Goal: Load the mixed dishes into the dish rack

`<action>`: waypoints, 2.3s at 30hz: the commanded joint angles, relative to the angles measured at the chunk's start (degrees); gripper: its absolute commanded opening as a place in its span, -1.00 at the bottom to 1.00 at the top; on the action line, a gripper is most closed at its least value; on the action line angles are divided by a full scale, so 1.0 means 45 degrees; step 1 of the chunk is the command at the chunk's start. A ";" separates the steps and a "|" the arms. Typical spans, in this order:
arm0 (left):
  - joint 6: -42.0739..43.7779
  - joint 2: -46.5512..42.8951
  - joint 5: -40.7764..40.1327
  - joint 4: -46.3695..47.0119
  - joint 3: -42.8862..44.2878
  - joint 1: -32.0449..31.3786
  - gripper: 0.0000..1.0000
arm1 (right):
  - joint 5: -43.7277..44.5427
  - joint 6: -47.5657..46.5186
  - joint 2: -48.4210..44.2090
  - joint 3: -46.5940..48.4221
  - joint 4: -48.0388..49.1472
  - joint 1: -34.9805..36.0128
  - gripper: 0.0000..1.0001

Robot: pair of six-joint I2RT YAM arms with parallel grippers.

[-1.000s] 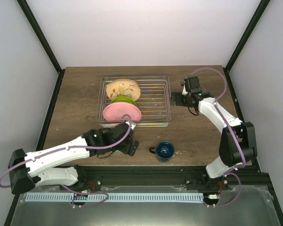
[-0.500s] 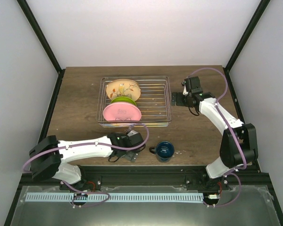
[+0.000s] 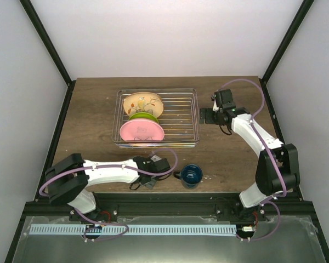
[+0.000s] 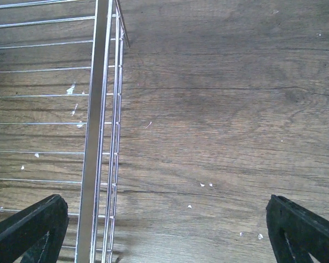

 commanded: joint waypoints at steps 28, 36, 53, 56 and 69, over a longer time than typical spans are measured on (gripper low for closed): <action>0.3404 -0.6321 0.3783 0.2972 0.2568 0.2904 -1.00 | -0.5645 -0.0482 -0.1675 -0.1742 0.2949 -0.0522 1.00; 0.4342 -0.4866 0.7706 0.5729 0.3518 0.5458 -1.00 | -0.9213 -0.0295 -0.2748 -0.2800 0.4438 -0.1202 0.98; 0.4011 -0.3781 1.1546 0.8136 0.4250 0.6070 -1.00 | -1.7377 0.3696 -0.2350 -0.5390 1.2295 -0.1382 0.78; 0.3720 -0.3775 1.1921 0.8937 0.3695 0.6065 -1.00 | -1.8401 0.5810 -0.2392 -0.6048 1.5483 -0.1376 0.79; 0.2967 -0.2970 1.2421 1.0575 0.3057 0.5998 -1.00 | -1.8399 0.6887 -0.2134 -0.6037 1.7196 -0.1087 0.75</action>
